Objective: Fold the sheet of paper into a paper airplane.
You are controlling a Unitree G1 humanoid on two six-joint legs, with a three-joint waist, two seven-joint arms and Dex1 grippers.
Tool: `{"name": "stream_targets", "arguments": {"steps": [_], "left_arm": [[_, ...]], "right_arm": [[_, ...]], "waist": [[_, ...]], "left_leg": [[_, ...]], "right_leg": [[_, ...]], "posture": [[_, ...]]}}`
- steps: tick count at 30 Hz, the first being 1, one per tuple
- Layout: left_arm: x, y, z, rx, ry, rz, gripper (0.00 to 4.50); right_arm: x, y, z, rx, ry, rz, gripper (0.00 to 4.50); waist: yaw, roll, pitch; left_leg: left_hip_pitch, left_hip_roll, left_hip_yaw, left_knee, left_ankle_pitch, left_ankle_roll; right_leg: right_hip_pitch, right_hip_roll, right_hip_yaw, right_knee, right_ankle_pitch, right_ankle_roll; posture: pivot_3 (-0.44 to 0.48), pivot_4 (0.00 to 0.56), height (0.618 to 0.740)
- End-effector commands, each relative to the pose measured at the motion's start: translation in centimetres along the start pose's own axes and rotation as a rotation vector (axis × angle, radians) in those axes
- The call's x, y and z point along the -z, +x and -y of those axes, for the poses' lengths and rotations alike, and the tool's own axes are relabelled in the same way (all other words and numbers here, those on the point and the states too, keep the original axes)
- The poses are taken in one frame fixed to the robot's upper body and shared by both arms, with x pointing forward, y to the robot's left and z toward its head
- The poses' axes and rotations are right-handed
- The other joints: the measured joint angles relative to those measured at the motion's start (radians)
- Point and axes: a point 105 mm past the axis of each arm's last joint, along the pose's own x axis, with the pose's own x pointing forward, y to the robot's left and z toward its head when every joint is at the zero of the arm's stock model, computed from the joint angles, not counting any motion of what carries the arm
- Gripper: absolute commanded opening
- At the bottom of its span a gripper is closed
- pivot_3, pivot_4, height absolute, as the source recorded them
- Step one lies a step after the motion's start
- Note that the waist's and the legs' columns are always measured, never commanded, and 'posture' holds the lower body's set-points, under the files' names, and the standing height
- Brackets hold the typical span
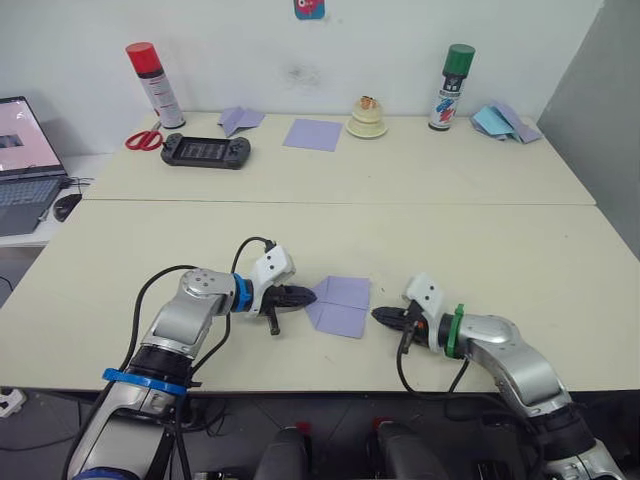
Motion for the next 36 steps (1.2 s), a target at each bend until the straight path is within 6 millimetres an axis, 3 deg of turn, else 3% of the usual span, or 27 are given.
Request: {"name": "stream_targets", "arguments": {"steps": [1, 3, 6, 8, 12, 17, 22, 25, 29, 33, 36], "left_arm": [[0.7, 0.4, 0.2, 0.019, -0.011, -0.036, 0.00], [0.7, 0.4, 0.2, 0.019, -0.009, -0.036, 0.00], [0.7, 0.4, 0.2, 0.018, -0.004, -0.036, 0.00], [0.5, 0.5, 0.1, 0.016, -0.001, -0.035, 0.00], [-0.2, 0.4, 0.0, 0.003, 0.011, -0.009, 0.00], [-2.1, 0.2, 0.3, -0.007, 0.017, 0.082, 0.00], [-4.0, 0.8, 1.1, -0.010, 0.002, 0.168, 0.00], [-2.7, 1.5, 1.9, -0.001, -0.004, 0.126, 0.00], [0.9, 1.8, 1.0, -0.092, -0.025, 0.015, 0.00], [2.7, 0.7, -0.6, -0.188, -0.035, -0.017, 0.00], [3.7, -0.4, -0.7, -0.188, -0.051, -0.040, 0.00]], "right_arm": [[-3.4, -1.1, -0.3, -0.023, -0.034, 0.154, 0.04], [-5.4, -0.9, -0.8, -0.039, -0.085, 0.233, 0.04], [-5.9, 0.5, -1.1, -0.033, -0.146, 0.229, 0.04], [-4.9, 2.6, -1.0, -0.026, -0.186, 0.180, 0.04], [-2.8, 4.7, -0.8, -0.016, -0.226, 0.101, 0.04], [-0.7, 5.0, -1.4, -0.052, -0.281, 0.032, 0.04], [-0.2, 5.0, -0.9, -0.036, -0.271, 0.022, 0.04], [-0.3, 5.1, -0.9, -0.029, -0.260, 0.027, 0.04], [0.0, 5.1, -0.9, -0.027, -0.257, 0.016, 0.04], [0.1, 4.9, -1.0, -0.023, -0.253, 0.013, 0.04], [0.2, 4.9, -1.1, -0.019, -0.254, 0.010, 0.04]], "waist": [[-0.001, 0.000, 0.000], [-0.005, 0.000, 0.000], [-0.006, 0.000, 0.000], [-0.006, 0.000, 0.000], [-0.002, 0.000, 0.000], [-0.005, 0.000, 0.000], [-0.005, 0.000, 0.000], [-0.008, 0.000, 0.000], [-0.007, 0.000, 0.000], [-0.006, 0.000, -0.001], [-0.009, 0.000, -0.002]], "left_leg": [[0.000, 0.000, 0.001, 0.000, 0.000, 0.000], [0.000, 0.000, 0.001, 0.000, 0.000, 0.000], [0.000, 0.002, 0.000, 0.000, 0.000, 0.000], [0.000, 0.002, -0.001, -0.001, 0.000, 0.000], [-0.001, 0.001, 0.000, -0.001, 0.000, 0.000], [-0.001, 0.000, 0.001, 0.000, 0.000, 0.000], [-0.001, 0.002, 0.000, 0.000, 0.000, 0.000], [0.000, 0.002, 0.000, -0.001, 0.000, 0.000], [0.000, 0.002, 0.000, -0.001, 0.000, 0.000], [0.004, 0.002, 0.000, -0.001, 0.000, 0.000], [0.017, 0.003, 0.000, -0.005, 0.000, 0.000]], "right_leg": [[0.000, 0.000, 0.001, 0.000, 0.000, 0.000], [0.000, 0.000, 0.001, 0.000, 0.000, 0.000], [-0.001, 0.000, 0.000, 0.001, 0.000, 0.000], [-0.001, 0.001, 0.000, 0.000, 0.000, 0.000], [-0.001, 0.001, 0.000, 0.000, 0.001, -0.002], [-0.002, 0.000, 0.001, 0.000, 0.002, -0.004], [-0.002, 0.000, 0.000, 0.000, 0.002, -0.004], [-0.002, 0.000, 0.001, 0.001, 0.002, -0.004], [-0.002, 0.000, 0.001, 0.001, 0.002, -0.004], [0.002, 0.000, 0.001, 0.001, 0.002, -0.004], [0.016, 0.001, 0.000, -0.005, -0.001, -0.001]], "posture": [[0.000, 0.150, 0.740], [0.000, 0.150, 0.740], [0.000, 0.150, 0.740], [0.000, 0.150, 0.740], [0.000, 0.150, 0.740], [0.000, 0.150, 0.740], [0.000, 0.150, 0.740], [0.000, 0.150, 0.740], [0.000, 0.150, 0.740], [0.000, 0.150, 0.740], [0.000, 0.150, 0.740]]}}
